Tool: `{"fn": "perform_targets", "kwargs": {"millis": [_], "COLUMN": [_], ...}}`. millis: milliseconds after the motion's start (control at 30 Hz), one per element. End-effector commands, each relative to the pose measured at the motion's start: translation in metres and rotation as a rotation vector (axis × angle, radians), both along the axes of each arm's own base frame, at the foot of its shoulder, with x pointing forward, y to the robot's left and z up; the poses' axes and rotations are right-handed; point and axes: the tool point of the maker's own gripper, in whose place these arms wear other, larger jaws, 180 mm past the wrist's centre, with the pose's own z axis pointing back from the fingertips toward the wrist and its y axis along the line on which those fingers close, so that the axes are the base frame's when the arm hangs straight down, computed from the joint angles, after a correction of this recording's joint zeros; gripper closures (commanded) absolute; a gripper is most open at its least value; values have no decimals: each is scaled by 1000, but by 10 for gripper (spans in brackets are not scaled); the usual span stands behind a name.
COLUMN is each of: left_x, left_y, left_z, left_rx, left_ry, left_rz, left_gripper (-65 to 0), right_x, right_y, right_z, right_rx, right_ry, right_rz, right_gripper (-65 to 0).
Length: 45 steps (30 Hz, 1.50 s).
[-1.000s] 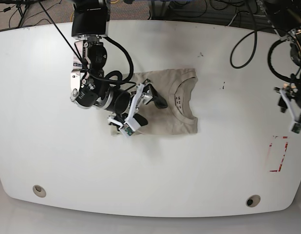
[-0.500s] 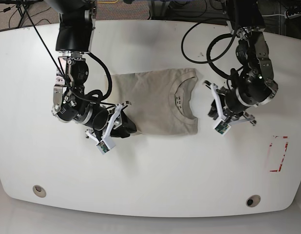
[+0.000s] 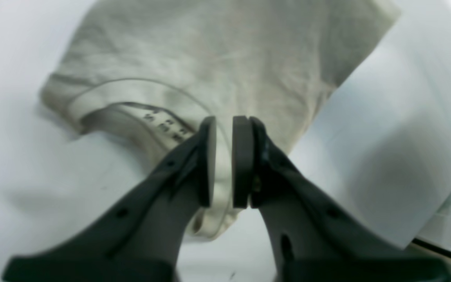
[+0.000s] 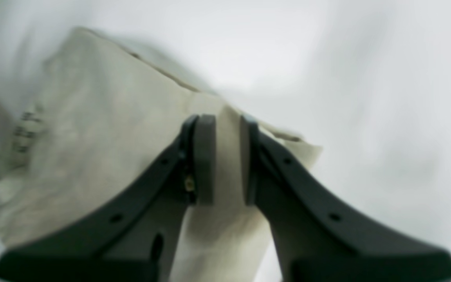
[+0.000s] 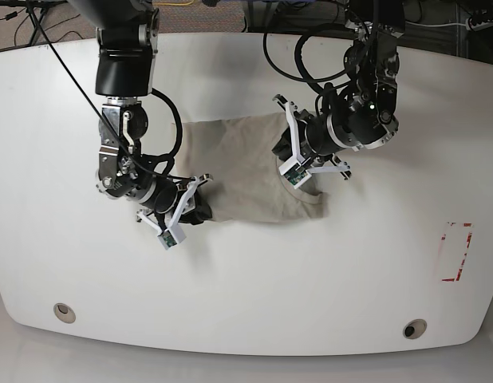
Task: Layout the t-shirt on the table in an organized manner, then fold the t-shirt properly
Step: 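Grasp the shirt with both grippers and rotate it on the table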
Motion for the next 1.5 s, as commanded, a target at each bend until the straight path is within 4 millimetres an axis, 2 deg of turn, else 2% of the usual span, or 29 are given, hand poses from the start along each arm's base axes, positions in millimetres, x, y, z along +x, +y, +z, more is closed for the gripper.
{"fn": "perform_targets", "kwargs": {"millis": [0,67,133,200,300,633,767,1000,1233,1467], "left_x": [3,1,8,17,25,64,77,102,126,149], "left_y": [0,1,9,16,21,55,70,89,90,83], "left_z": [-13,-25,-33,-42,-51,-64,-68,-69,-63,-44], "left_rx": [-8,-1,23,45,58,114,126,95,100,79], "left_ry": [42,81,99,122,152,183,188,165,145,76], "left_rz": [9,9,10,13,18,57,80,126,117,100], "left_gripper": [-56,-56,-56,-56,-56,-57,-61,-100,-101,-101], "right_x": [11,9,6,-4,-15,-62,-82,-114,-133,-137], "right_y": [-6,-9,-16,-27,-29,-42,-38,-15,7,33], "right_z": [0,-10,-20,-31,-41,-37,-36,-35,-32,-29], "right_rx": [3,0,-6,-27,-31,-61,-74,-63,-16,42], "right_ry": [-40,-22,-4,23,48,15,11,37,45,51], "right_rz": [-22,-32,-42,-48,-49,-77,-63,-45,-45,-31], "right_gripper": [-111,-111,-109,-109,-109,-109,-109,-109,-109,-109]}}
